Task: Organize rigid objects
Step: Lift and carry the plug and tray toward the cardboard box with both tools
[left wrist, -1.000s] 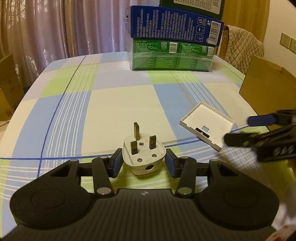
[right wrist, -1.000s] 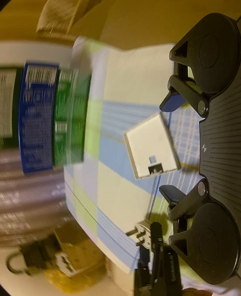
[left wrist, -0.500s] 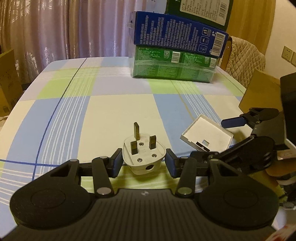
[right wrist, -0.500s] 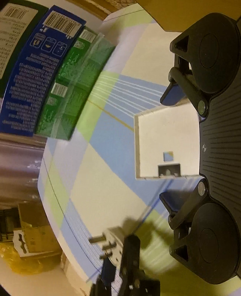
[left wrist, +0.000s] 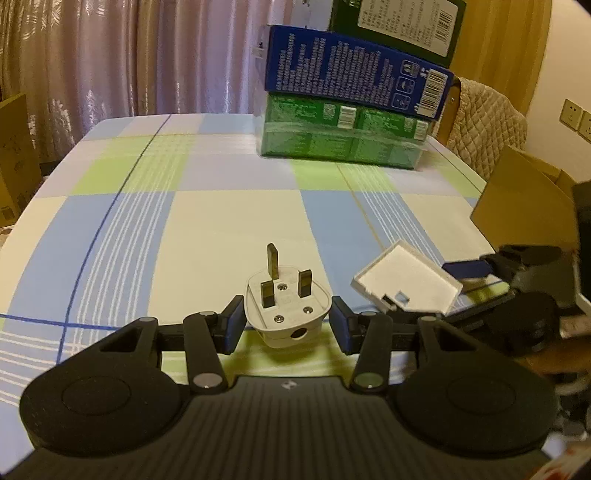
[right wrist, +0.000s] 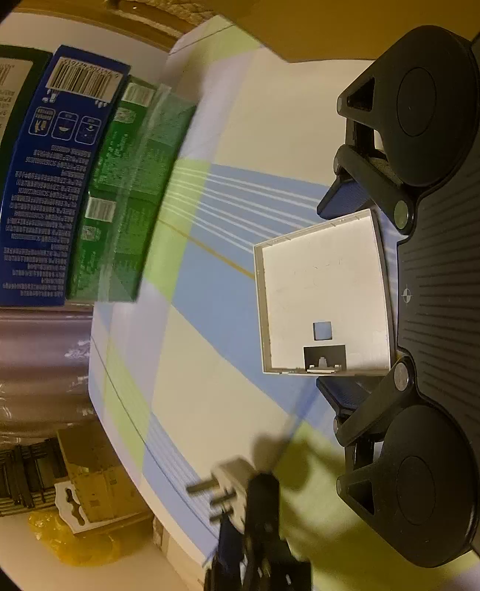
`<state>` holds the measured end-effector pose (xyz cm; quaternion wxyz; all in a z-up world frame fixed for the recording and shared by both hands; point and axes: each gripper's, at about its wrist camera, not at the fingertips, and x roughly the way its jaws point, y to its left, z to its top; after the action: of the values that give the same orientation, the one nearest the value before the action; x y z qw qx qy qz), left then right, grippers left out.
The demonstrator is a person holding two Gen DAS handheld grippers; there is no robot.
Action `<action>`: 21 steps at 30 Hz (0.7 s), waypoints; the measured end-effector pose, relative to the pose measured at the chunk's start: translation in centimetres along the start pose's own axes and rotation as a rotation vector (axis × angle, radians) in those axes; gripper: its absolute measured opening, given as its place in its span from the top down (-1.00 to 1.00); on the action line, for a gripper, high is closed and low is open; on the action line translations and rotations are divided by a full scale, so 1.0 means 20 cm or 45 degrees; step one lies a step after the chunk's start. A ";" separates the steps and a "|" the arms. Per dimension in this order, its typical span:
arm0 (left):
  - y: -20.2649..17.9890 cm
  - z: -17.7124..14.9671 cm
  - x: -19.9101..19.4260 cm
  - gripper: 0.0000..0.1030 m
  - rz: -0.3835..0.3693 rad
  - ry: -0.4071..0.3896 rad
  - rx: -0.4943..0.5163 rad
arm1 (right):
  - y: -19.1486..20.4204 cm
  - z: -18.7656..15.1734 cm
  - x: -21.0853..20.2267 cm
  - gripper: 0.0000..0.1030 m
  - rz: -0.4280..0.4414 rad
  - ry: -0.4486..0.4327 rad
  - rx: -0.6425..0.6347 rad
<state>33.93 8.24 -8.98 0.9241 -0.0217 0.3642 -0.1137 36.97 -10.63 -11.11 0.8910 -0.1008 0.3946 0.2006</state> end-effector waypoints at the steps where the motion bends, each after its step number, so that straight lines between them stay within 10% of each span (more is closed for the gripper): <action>1: 0.00 -0.01 0.00 0.16 -0.002 0.003 0.004 | 0.02 -0.02 -0.03 -0.68 0.003 0.003 0.018; 12: -0.15 -0.16 -0.11 0.16 -0.048 0.077 0.096 | 0.15 -0.37 -0.46 -0.69 -0.064 0.059 0.343; 21: -0.18 -0.28 -0.26 0.16 -0.003 0.089 0.030 | 0.20 -0.49 -0.53 -0.85 -0.006 -0.011 0.157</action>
<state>25.71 6.23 -9.23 0.9108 -0.0072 0.3949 -0.1199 22.29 -13.26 -9.86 0.8977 -0.0458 0.4021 0.1742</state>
